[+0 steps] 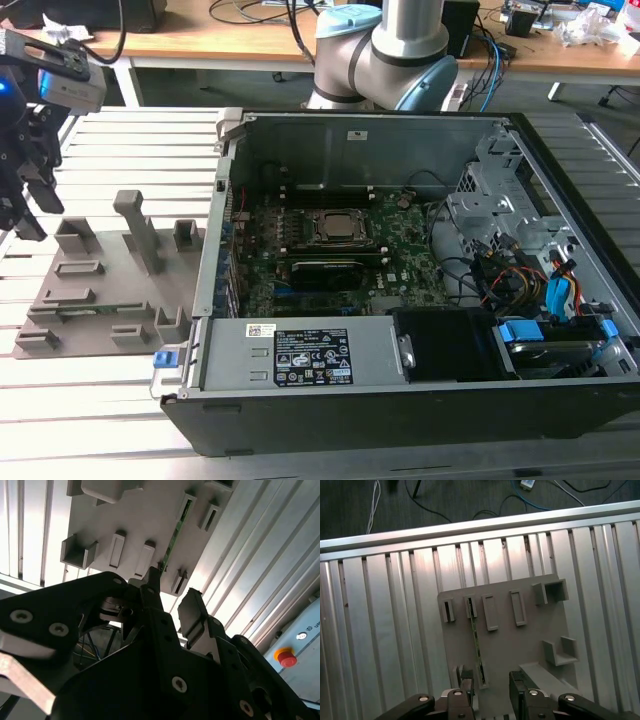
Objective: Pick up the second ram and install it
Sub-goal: 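Pick up the second ram and move it above second insertion slot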
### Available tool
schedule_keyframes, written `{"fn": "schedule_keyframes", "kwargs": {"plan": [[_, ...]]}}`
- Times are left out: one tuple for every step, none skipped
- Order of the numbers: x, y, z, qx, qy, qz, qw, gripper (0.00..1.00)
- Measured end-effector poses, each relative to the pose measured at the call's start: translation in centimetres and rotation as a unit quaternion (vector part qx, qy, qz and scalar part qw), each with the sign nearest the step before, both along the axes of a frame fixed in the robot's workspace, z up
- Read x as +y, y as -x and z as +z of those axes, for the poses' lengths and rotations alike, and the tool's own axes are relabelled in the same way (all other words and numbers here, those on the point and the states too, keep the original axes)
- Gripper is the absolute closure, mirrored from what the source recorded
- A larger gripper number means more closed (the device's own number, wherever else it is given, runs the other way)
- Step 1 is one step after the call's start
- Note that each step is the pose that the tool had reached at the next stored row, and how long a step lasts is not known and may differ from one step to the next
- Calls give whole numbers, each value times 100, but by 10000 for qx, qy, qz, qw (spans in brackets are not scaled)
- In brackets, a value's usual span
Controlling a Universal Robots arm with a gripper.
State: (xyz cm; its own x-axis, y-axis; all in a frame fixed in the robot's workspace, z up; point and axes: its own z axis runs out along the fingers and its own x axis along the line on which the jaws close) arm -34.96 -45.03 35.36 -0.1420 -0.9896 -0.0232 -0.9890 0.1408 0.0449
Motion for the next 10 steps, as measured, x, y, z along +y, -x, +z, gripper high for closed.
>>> {"fn": "schedule_keyframes", "kwargs": {"plan": [[0,0,-8,0,0,1,10000,58],[0,0,-19,0,0,1,10000,58],[0,0,-26,1,0,2,10000,58],[0,0,-30,0,0,2,10000,58],[0,0,-35,0,0,3,10000,58],[0,0,-39,0,0,3,10000,58],[0,0,-45,0,0,4,10000,58],[0,0,-54,0,0,4,10000,58],[0,0,-64,0,0,5,10000,58],[0,0,-73,0,0,5,10000,58]]}}
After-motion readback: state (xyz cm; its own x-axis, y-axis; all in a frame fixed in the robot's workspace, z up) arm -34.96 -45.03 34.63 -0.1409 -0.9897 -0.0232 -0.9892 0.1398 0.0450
